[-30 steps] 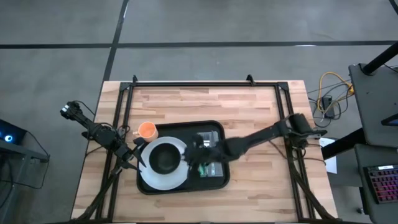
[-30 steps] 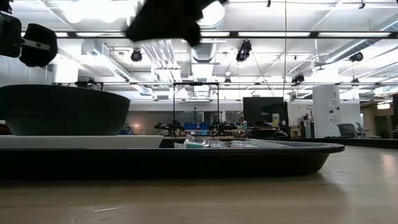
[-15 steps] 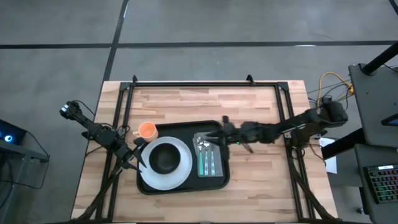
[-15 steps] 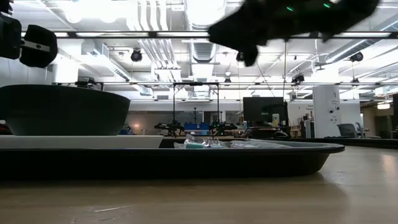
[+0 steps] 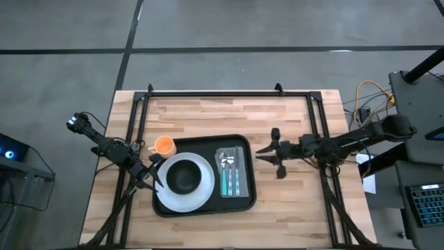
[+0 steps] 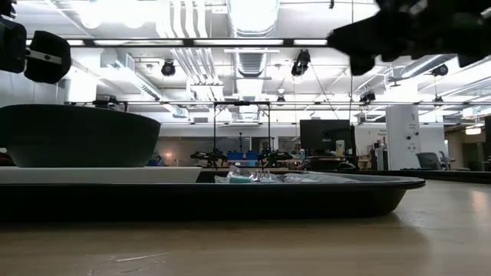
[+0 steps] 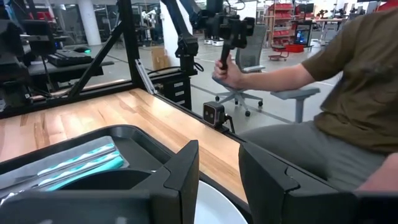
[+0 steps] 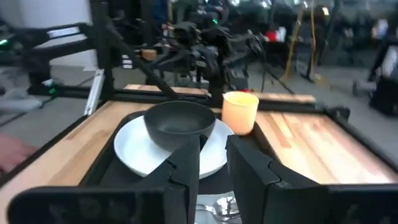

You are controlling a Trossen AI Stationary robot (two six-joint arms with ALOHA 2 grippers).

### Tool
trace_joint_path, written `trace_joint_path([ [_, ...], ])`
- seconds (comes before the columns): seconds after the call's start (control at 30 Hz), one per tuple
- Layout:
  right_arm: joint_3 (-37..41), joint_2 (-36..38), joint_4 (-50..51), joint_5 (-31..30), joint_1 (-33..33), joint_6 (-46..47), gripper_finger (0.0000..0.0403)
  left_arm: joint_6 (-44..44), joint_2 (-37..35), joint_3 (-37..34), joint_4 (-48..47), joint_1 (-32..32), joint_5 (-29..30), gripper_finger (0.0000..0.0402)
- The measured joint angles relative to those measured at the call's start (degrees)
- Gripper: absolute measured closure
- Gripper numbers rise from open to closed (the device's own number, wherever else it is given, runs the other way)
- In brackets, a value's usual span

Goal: Set up tray
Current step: Return to Home Position

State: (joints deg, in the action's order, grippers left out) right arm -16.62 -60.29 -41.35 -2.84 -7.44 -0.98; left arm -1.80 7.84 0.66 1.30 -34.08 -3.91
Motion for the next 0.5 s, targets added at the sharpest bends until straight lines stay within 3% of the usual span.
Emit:
trace_joint_path([
  [0.4,9.51,17.75,0.41,0.46,7.31,-8.74,0.0337,0.0,0.09,0.0,0.0,0.02,0.0,0.0306],
  [0.5,11.41,21.18,0.86,4.19,10.85,-9.34,0.0335,0.0,0.12,-0.01,0.0,0.02,-0.01,0.0306],
])
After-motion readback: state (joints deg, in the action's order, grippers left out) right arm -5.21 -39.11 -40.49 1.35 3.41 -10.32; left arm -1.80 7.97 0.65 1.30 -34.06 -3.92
